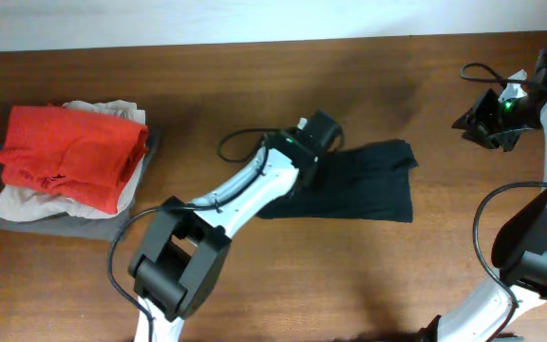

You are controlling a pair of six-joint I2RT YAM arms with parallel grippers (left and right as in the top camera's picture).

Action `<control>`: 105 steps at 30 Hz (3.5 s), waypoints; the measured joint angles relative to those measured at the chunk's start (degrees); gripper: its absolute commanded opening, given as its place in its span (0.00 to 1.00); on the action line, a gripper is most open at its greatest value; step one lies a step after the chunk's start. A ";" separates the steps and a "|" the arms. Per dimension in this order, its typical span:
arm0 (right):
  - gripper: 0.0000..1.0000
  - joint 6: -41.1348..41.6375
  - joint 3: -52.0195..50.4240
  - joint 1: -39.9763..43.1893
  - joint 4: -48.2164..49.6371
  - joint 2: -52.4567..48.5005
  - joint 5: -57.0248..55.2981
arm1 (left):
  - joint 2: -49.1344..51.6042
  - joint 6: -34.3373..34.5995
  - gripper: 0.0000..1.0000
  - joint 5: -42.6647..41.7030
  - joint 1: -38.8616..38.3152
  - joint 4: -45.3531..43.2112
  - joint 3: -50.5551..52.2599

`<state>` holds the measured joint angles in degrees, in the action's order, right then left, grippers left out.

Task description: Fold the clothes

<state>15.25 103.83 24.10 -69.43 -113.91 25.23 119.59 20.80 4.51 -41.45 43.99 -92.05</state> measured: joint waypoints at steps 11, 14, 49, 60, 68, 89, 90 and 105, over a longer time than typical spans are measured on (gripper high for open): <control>0.33 -0.09 0.00 -0.02 -0.48 0.00 0.39 | 0.00 -1.60 0.79 2.21 -2.82 3.65 -3.41; 0.34 -0.55 0.00 -0.46 -0.87 0.00 0.39 | 0.00 -2.45 0.80 4.98 -2.84 8.79 -7.21; 0.04 -6.64 0.00 -48.74 10.05 -2.12 0.37 | 0.09 -1.57 0.03 -8.31 39.32 23.67 -19.93; 0.04 -4.94 -0.28 -48.70 -2.99 -11.13 -16.61 | 0.11 -5.01 0.02 -10.40 38.56 23.74 -19.93; 0.04 -6.29 -0.28 -41.44 -5.79 -6.23 -23.67 | 0.11 -5.66 0.22 -10.40 38.29 22.95 -19.93; 0.04 -9.18 -2.16 -52.46 15.21 -9.22 -4.81 | 0.11 -6.67 0.24 -10.56 37.29 21.55 -19.93; 0.04 -9.03 -2.19 -53.00 15.54 -9.84 -5.25 | 0.11 -6.69 0.24 -10.56 37.29 21.75 -19.93; 0.04 -0.92 -1.18 -46.66 8.33 -15.17 -34.01 | 0.11 -6.71 0.24 -10.56 37.29 22.86 -19.93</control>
<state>14.33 102.65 -22.57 -61.10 -129.08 -8.78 119.70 14.09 -6.04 -4.16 66.85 -111.98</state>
